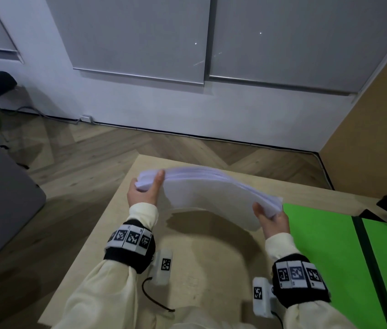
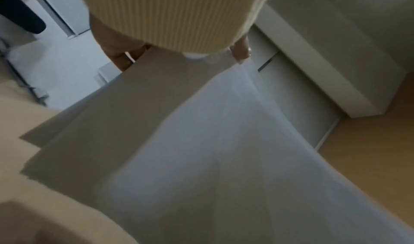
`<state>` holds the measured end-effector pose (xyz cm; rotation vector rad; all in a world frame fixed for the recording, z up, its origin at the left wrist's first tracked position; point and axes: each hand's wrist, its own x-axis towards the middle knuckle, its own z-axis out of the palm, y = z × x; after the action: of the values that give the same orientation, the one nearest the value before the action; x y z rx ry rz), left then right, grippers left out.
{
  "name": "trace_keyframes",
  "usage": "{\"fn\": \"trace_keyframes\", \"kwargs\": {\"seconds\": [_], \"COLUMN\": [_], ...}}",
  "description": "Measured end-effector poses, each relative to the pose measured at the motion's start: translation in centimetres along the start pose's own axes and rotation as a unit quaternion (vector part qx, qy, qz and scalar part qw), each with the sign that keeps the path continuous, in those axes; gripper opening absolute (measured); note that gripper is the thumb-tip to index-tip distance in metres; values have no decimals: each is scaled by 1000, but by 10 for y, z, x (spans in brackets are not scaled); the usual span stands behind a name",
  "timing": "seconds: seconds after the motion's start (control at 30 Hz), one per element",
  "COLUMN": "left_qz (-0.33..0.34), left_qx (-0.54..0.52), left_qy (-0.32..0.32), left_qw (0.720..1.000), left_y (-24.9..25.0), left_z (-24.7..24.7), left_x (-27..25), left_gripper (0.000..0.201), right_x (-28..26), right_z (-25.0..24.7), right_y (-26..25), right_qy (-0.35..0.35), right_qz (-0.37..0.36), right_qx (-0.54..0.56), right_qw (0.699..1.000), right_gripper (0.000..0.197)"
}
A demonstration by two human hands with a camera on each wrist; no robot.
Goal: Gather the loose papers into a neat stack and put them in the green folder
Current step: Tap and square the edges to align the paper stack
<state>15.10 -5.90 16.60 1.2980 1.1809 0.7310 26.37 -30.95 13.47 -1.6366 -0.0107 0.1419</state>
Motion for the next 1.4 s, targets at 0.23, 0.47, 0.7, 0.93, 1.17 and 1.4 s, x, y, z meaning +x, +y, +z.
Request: {"fn": "trace_keyframes", "kwargs": {"seconds": [0.23, 0.47, 0.7, 0.93, 1.17, 1.4], "left_qz": [-32, -26, -13, 26, 65, 58], "left_qx": [-11, -26, -1, 9, -46, -36], "left_qy": [28, 37, -39, -56, -34, 52], "left_qw": [999, 999, 999, 998, 996, 996], "left_y": [-18, -15, -17, -12, -25, -29], "left_z": [7, 13, 7, 2, -4, 3], "left_x": [-3, 11, 14, 9, 1, 15], "left_gripper": [55, 36, 29, 63, 40, 54], "right_x": [-3, 10, 2, 6, 6, 5], "right_z": [13, 18, 7, 7, 0, 10], "right_y": [4, 1, 10, 1, 6, 16], "right_qy": [102, 130, -14, -12, -81, -47], "right_qz": [74, 57, 65, 77, -10, 30], "right_qx": [47, 82, 4, -49, -35, -20], "right_qw": [991, 987, 998, 996, 996, 998], "right_gripper": [22, 24, 44, 40, 23, 34]}}
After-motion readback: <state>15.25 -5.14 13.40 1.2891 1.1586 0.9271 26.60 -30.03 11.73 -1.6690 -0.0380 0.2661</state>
